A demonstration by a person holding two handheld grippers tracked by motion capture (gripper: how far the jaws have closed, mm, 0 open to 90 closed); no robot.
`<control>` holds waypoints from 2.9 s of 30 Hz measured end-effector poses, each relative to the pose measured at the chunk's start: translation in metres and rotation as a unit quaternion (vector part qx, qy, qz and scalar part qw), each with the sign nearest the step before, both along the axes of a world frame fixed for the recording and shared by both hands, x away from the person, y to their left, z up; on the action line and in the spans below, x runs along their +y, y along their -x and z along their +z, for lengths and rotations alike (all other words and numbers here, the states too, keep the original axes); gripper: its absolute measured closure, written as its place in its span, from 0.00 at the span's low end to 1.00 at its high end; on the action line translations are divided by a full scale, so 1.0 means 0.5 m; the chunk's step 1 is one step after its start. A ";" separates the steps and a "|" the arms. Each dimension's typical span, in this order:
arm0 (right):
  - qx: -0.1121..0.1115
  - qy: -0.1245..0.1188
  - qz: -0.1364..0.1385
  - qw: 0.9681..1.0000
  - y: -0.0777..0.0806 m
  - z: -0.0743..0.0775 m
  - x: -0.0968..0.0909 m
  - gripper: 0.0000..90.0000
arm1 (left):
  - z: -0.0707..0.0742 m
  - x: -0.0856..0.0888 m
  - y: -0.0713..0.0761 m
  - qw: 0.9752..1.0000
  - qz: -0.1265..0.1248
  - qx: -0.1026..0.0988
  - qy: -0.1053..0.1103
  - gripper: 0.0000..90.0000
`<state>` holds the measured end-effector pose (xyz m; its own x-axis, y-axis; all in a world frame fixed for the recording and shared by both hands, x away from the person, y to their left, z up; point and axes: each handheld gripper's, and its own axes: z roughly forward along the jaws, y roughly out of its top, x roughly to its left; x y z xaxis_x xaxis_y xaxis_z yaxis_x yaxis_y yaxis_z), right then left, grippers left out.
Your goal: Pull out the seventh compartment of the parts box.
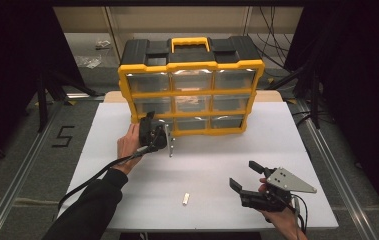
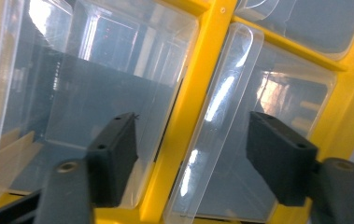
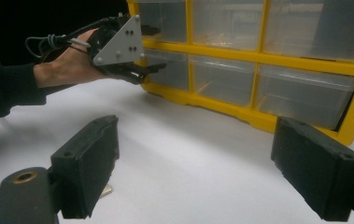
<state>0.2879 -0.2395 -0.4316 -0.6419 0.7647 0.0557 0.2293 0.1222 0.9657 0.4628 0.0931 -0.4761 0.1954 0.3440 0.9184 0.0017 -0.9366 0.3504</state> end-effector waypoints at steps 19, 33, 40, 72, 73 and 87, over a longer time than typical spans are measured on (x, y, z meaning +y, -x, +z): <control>0.000 0.000 0.002 1.000 0.000 0.000 0.001 0.18 | -0.027 0.004 0.003 0.998 0.003 -0.051 -0.042 0.60; 0.001 0.000 0.005 1.000 0.000 0.000 0.001 0.18 | -0.037 0.000 0.007 0.995 0.004 -0.070 -0.074 0.68; 0.001 -0.001 0.004 1.000 -0.001 0.000 0.000 0.18 | -0.042 -0.002 0.011 0.994 -0.002 -0.071 -0.082 0.75; 0.002 0.000 0.005 1.000 -0.001 0.000 0.000 0.18 | -0.041 0.005 0.031 0.993 -0.019 -0.060 -0.101 0.84; 0.002 0.000 0.005 1.000 -0.001 0.000 0.000 0.18 | -0.041 0.005 0.031 0.993 -0.019 -0.060 -0.101 0.85; 0.002 0.000 0.004 1.000 -0.001 0.000 0.000 0.18 | -0.045 0.010 0.059 0.991 -0.024 -0.061 -0.114 0.87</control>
